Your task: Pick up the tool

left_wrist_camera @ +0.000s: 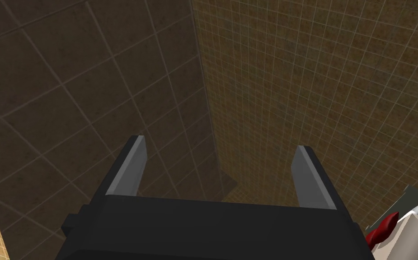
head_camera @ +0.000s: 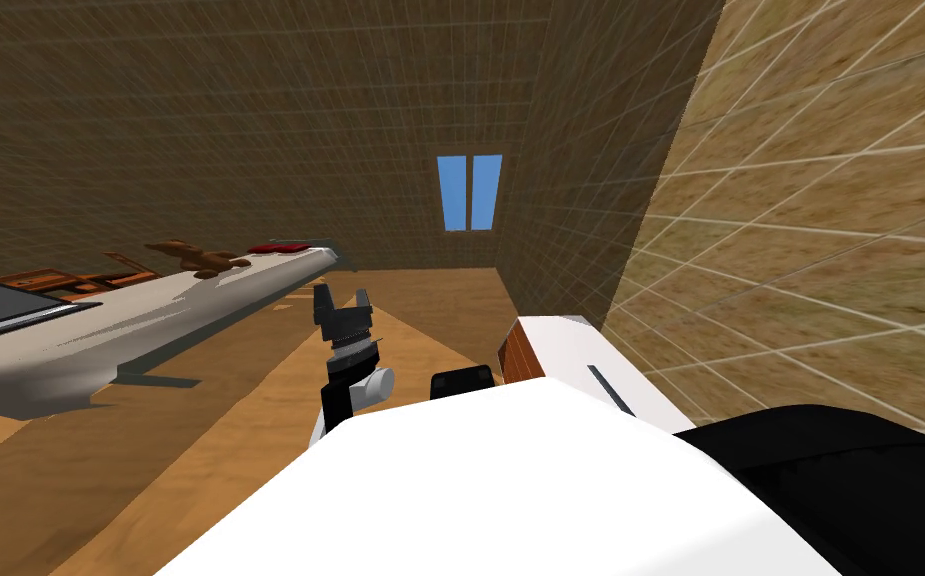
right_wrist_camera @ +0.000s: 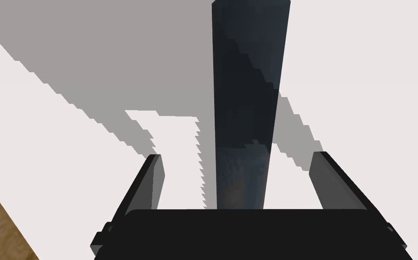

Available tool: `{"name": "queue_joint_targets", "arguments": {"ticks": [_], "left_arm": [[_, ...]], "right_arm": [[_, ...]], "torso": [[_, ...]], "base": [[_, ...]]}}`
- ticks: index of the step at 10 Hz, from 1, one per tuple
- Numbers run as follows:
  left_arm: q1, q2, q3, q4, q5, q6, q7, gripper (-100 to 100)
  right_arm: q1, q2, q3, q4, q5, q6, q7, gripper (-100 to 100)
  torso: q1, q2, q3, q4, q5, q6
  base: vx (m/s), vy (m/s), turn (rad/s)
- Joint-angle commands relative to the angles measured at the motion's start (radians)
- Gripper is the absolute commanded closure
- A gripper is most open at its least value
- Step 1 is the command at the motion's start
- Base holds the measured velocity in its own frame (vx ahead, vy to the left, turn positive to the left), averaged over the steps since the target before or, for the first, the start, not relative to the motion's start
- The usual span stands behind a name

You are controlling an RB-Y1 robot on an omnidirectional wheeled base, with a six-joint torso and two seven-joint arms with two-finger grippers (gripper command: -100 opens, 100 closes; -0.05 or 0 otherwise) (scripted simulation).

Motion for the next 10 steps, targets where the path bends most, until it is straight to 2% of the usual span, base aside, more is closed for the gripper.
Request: {"name": "queue_joint_targets", "arguments": {"ticks": [1,5,6,7,8,9,10], "left_arm": [[0.0,0.0,0.0,0.0,0.0,0.0,0.0,0],[0.0,0.0,0.0,0.0,0.0,0.0,0.0,0],[0.0,0.0,0.0,0.0,0.0,0.0,0.0,0],[0.0,0.0,0.0,0.0,0.0,0.0,0.0,0],[0.0,0.0,0.0,0.0,0.0,0.0,0.0,0],[0.0,0.0,0.0,0.0,0.0,0.0,0.0,0],[0.001,0.0,0.0,0.0,0.0,0.0,0.0,0]], "right_arm": [[0.0,0.0,0.0,0.0,0.0,0.0,0.0,100],[0.0,0.0,0.0,0.0,0.0,-0.001,0.0,100],[0.0,0.0,0.0,0.0,0.0,-0.001,0.0,0],[0.018,0.005,-0.009,0.008,-0.022,-0.008,0.05,100],[0.018,0.005,-0.009,0.008,-0.022,-0.008,0.054,100],[0.035,0.01,-0.019,0.019,-0.045,-0.018,0.097,100],[0.035,0.01,-0.019,0.019,-0.045,-0.018,0.117,100]], "torso": [[0.0,0.0,0.0,0.0,0.0,0.0],[-0.001,-0.002,-0.001,0.0,0.0,0.0],[-0.001,-0.002,-0.001,0.0,0.0,0.0],[-0.001,-0.002,-0.001,-0.001,0.0,0.0],[-0.004,-0.006,-0.003,-0.002,-0.001,0.002],[-0.004,-0.009,-0.005,-0.002,-0.001,0.0],[-0.003,-0.012,-0.007,-0.002,-0.001,0.001]], "base": [[0.0,0.0,0.0],[0.0,0.0,0.0],[0.0,0.0,0.0],[0.102,-0.047,-0.204],[0.131,-0.037,-0.152],[0.178,-0.017,-0.173],[0.154,-0.016,-0.125]]}}
